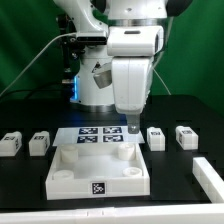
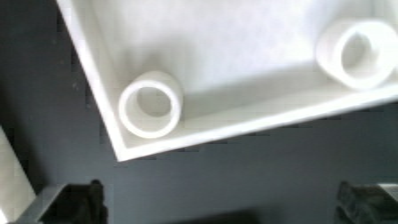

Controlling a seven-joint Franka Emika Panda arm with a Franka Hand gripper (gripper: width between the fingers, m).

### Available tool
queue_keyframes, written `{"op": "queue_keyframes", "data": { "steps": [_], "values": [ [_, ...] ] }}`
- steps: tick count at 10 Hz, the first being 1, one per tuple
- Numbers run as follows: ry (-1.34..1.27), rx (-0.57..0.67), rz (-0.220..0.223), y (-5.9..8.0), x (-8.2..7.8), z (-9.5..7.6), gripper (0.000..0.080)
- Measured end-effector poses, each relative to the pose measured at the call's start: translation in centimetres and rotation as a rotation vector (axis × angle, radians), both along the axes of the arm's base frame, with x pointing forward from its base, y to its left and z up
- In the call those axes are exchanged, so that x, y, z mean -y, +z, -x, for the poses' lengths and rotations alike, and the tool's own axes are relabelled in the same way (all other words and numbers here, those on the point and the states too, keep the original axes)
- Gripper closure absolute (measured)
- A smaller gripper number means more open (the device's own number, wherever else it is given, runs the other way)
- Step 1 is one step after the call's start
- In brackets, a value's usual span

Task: Assemble one leg

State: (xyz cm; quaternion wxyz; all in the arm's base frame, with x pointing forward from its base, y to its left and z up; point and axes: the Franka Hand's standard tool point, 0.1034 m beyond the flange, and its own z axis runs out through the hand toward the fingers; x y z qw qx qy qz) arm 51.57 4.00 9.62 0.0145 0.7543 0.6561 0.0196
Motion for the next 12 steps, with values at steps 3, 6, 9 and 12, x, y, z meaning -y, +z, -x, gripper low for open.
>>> {"op": "queue_keyframes", "data": {
  "steps": [3,6,9,12],
  "values": [
    [0.075,-0.012,0.010,-0.1,0.2,0.1,0.0150],
    [0.082,-0.018,0.010,-1.4,1.1,1.8,0.0150],
    [0.070,-0.045,0.000,-4.6,2.8,6.6,0.0150],
    [0.067,-0.052,-0.013,-7.2,5.2,7.2,0.0150]
  ]
}}
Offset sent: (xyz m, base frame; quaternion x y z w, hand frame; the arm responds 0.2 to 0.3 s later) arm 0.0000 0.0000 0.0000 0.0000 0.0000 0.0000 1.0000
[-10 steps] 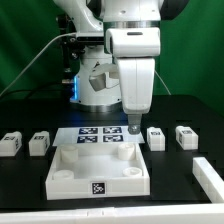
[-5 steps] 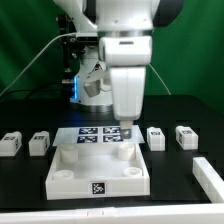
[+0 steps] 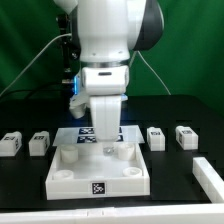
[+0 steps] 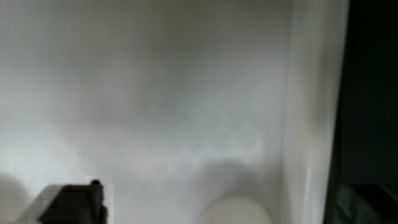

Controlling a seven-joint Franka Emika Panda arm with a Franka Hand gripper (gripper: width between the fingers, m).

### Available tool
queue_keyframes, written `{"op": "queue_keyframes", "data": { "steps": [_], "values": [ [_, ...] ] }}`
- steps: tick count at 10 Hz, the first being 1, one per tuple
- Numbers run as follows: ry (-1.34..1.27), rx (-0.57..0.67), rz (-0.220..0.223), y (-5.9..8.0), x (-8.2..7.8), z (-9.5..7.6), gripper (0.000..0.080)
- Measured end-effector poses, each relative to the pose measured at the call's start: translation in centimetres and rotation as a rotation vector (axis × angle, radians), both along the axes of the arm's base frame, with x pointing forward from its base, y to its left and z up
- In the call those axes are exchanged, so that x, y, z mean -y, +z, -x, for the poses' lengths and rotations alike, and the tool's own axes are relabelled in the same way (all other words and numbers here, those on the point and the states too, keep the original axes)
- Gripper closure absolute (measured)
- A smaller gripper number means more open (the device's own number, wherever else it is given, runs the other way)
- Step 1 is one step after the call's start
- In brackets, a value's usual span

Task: Assemble one leg

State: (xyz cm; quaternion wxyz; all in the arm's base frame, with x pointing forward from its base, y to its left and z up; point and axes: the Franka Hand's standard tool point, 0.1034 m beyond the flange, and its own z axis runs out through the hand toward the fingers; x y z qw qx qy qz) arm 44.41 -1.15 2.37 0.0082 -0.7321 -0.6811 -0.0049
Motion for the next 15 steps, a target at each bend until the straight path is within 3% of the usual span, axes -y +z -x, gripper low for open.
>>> {"op": "queue_keyframes", "data": {
  "steps": [5,6,7,9,10,15],
  "values": [
    [-0.018,-0.018,-0.004,-0.94,0.20,0.39,0.0150],
    [-0.018,-0.019,-0.004,-0.95,0.21,0.41,0.0253],
    [-0.018,-0.019,-0.004,-0.96,0.22,0.41,0.0253],
    [-0.018,-0.019,-0.004,-0.98,0.22,0.43,0.0612],
    [-0.018,-0.019,-0.004,-0.98,0.22,0.43,0.0735],
    [-0.019,-0.019,-0.004,-0.97,0.24,0.41,0.0741]
  ]
}}
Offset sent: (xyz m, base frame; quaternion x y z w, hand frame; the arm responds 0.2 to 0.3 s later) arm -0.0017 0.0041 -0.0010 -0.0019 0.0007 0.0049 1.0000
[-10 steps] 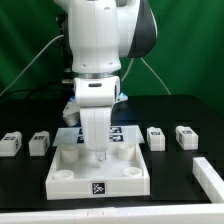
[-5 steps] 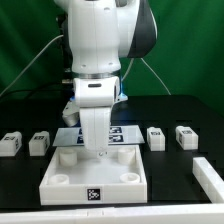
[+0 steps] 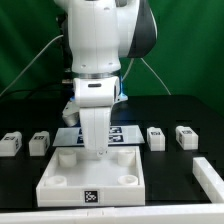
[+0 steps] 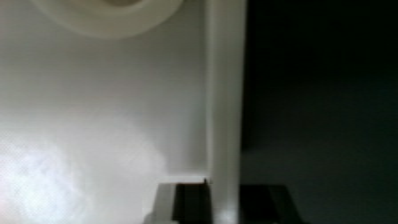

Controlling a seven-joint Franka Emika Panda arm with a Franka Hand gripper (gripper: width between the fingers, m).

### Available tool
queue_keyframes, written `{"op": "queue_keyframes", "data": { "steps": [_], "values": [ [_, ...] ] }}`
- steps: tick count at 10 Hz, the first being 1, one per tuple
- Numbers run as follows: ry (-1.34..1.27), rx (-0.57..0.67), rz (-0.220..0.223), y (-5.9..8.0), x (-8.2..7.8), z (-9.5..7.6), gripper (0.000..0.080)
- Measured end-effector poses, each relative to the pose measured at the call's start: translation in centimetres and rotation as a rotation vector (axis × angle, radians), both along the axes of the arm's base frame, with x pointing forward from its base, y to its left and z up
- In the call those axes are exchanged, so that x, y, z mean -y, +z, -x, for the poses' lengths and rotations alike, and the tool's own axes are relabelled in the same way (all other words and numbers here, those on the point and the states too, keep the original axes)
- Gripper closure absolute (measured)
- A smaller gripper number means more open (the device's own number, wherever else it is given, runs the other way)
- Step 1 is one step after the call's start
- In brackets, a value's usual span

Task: Assemble one leg

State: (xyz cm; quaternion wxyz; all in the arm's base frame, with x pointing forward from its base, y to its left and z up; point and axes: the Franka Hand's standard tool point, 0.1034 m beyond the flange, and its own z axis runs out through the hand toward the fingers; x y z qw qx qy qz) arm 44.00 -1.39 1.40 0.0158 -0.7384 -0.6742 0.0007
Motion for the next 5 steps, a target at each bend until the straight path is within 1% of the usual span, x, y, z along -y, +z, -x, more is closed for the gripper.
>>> {"op": "queue_keyframes", "data": {
  "steps": [5],
  "values": [
    [0.002,0.000,0.000,0.01,-0.09,-0.07,0.0739]
  ]
}}
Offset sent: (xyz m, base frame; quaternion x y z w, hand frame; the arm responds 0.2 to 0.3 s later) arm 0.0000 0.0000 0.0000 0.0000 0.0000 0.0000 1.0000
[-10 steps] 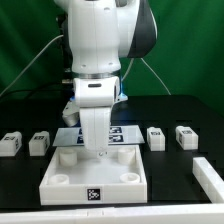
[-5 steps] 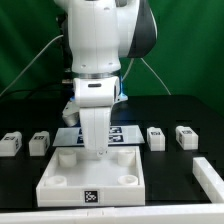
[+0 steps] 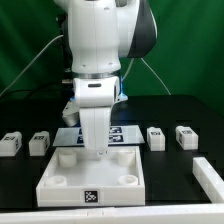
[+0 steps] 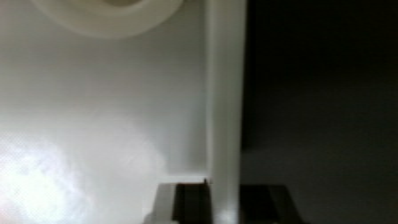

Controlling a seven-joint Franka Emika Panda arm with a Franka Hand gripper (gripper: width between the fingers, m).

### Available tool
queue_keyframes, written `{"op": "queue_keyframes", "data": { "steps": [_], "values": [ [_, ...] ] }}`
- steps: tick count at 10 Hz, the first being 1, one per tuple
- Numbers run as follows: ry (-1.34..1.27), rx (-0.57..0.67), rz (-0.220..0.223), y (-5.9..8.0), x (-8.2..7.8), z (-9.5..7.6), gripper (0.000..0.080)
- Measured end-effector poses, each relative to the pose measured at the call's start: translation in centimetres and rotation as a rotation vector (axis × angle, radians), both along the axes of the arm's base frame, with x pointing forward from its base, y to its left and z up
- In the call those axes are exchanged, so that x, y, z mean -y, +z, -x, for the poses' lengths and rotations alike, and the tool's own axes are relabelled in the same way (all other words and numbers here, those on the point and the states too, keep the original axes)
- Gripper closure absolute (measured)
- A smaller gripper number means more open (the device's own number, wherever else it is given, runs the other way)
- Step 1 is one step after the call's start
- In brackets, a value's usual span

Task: Assemble one leg

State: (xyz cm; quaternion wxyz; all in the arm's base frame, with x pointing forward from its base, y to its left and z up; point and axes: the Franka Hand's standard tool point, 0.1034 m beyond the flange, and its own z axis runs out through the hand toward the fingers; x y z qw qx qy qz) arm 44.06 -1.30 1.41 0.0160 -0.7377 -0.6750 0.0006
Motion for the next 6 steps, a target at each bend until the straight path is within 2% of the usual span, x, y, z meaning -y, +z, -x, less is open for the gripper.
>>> {"op": "queue_keyframes", "data": {
  "steps": [1,6],
  "values": [
    [0.014,-0.001,-0.005,0.1,-0.7,-0.7,0.0739],
    [0.021,0.030,-0.039,0.3,-6.7,-5.3,0.0739]
  ]
}}
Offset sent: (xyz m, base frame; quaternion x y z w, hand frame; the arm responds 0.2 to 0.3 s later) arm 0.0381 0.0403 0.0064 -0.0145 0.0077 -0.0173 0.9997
